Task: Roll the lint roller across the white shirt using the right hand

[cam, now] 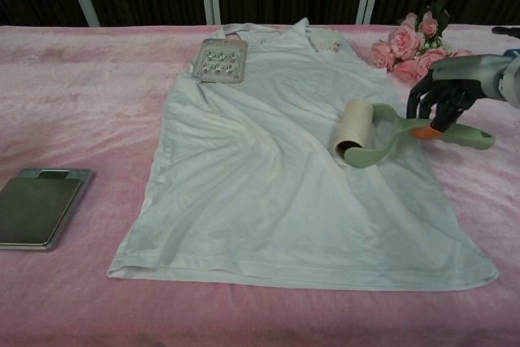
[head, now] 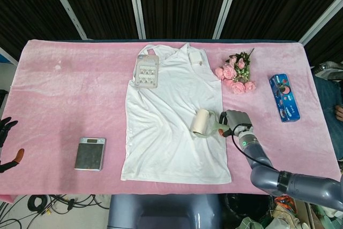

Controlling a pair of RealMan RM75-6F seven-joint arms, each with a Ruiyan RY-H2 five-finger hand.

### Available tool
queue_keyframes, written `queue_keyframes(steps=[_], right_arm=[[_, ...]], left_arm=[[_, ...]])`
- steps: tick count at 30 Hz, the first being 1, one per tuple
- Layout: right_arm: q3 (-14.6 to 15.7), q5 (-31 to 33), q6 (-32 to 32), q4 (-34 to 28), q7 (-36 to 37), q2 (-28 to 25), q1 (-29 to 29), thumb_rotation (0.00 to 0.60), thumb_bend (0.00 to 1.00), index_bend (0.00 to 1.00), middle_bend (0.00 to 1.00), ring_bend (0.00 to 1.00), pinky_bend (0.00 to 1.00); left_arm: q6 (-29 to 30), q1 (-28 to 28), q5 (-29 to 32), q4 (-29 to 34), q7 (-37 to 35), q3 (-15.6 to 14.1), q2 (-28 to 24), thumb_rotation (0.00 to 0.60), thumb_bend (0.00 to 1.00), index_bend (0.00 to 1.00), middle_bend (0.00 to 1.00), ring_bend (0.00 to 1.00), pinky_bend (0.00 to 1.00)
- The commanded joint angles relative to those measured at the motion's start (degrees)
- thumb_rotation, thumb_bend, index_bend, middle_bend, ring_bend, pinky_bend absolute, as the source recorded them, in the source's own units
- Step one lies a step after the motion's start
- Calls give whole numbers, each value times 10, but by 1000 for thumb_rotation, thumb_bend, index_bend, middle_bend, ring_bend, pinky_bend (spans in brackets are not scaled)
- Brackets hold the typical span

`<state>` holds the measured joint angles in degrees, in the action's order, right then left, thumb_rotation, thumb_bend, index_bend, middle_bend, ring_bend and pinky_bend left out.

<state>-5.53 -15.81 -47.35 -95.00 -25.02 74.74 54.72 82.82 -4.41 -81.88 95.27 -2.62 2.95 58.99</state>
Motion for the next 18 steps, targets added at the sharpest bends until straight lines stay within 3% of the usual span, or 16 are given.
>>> queue_keyframes(steps=[1,10,18], right_arm=[[5,-7,0,-9,6,-12,-8,600,712,674,557,563,398],[20,-29,-2,-35,27,-48,-34,600,713,674,557,563,398],[3,-60,11,-39,69,-69,-51,600,715,674,557,563,398]], left_arm=[[0,0,0,0,0,0,0,600,361,133,70,21,157],[0,1,1,0,1,0,0,600,361,133,70,21,157],[2,2,0,1,3,-1,2,600,361,133,70,21,157]])
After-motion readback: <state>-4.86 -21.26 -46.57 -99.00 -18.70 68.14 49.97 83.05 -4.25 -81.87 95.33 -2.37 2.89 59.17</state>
